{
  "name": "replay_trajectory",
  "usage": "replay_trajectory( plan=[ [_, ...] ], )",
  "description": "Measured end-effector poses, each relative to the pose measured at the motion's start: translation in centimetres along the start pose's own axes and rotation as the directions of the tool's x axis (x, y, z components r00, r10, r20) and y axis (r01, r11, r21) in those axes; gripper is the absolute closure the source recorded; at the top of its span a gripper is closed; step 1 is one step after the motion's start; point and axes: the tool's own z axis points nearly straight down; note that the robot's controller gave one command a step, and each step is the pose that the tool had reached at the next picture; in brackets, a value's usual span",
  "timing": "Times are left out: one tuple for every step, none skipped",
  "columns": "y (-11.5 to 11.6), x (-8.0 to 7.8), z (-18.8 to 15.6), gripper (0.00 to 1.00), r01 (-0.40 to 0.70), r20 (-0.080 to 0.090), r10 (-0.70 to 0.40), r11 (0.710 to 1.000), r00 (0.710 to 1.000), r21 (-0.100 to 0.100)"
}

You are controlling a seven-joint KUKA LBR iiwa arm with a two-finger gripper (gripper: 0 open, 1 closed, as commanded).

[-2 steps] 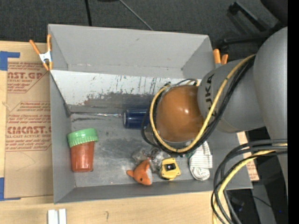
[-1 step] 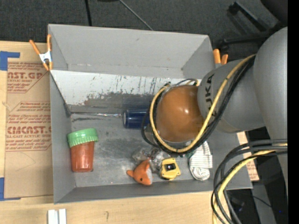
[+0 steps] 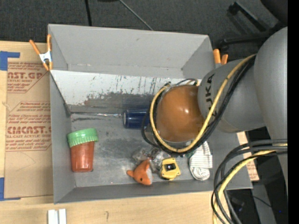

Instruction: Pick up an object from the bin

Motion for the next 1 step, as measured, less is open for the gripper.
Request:
replay_trajectory(
  plan=[
    [0.1,0.06,-0.61,1.0,0.0,-0.004,0.0,1.0,1.0,-0.003]
  ],
)
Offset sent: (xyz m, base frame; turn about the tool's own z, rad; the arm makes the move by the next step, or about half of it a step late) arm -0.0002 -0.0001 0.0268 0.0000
